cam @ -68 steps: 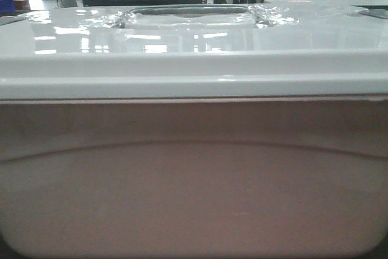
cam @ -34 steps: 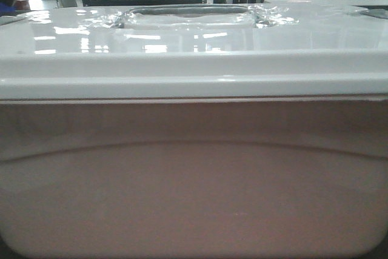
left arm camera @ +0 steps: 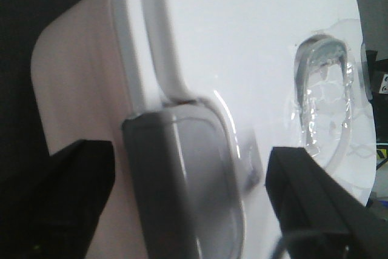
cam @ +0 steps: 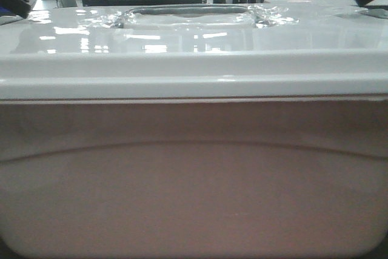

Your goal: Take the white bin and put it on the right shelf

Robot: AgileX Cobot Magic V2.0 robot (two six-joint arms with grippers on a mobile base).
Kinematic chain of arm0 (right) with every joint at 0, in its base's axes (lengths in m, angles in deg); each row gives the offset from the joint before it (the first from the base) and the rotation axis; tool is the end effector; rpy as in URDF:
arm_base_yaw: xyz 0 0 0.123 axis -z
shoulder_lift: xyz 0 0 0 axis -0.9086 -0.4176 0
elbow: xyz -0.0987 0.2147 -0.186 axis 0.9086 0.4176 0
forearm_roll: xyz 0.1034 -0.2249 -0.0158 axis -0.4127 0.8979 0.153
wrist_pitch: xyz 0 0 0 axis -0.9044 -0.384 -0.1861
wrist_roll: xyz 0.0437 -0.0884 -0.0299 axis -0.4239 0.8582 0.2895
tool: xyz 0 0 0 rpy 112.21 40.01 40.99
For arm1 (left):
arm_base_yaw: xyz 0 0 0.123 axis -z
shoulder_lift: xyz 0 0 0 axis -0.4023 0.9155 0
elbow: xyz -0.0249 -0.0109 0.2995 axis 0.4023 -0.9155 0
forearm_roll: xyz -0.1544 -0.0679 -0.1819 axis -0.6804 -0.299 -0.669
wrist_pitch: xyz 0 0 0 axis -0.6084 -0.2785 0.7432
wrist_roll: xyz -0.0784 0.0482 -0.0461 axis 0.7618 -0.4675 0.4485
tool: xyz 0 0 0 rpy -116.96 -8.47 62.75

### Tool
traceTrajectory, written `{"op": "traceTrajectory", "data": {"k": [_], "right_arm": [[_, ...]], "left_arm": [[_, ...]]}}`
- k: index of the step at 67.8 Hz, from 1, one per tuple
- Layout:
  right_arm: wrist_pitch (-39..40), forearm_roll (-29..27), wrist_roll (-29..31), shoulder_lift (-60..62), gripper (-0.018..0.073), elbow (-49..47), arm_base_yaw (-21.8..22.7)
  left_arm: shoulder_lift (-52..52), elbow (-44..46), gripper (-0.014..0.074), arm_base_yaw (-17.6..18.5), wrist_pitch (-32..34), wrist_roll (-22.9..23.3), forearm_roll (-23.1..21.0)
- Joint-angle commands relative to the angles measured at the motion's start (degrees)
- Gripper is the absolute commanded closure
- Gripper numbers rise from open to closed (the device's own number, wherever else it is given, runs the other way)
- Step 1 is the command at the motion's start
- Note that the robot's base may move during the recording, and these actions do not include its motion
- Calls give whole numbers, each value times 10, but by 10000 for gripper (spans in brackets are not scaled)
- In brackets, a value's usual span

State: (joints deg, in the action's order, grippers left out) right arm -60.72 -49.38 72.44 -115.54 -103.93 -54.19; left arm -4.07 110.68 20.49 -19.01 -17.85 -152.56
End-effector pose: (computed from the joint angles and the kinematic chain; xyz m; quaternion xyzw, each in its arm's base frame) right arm 0.2039 0.0450 0.2935 -0.0114 0.8830 0.4282 0.1918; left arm 0.2130 -0.0722 0.2874 0.0868 0.8729 -0.4418 0.1883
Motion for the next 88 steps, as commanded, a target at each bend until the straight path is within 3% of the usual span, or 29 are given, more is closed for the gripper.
{"op": "traceTrajectory", "data": {"k": [1, 80, 88], "right_arm": [[-45, -45, 10, 10, -30, -2, 1], [-64, -92, 38, 10, -30, -7, 1], [-64, -92, 38, 10, -30, -7, 1]], "left_arm": [[-11, 12, 176, 12, -6, -4, -47], [-11, 12, 177, 17, 18, -4, -51], [-11, 12, 209, 17, 4, -4, -48]]}}
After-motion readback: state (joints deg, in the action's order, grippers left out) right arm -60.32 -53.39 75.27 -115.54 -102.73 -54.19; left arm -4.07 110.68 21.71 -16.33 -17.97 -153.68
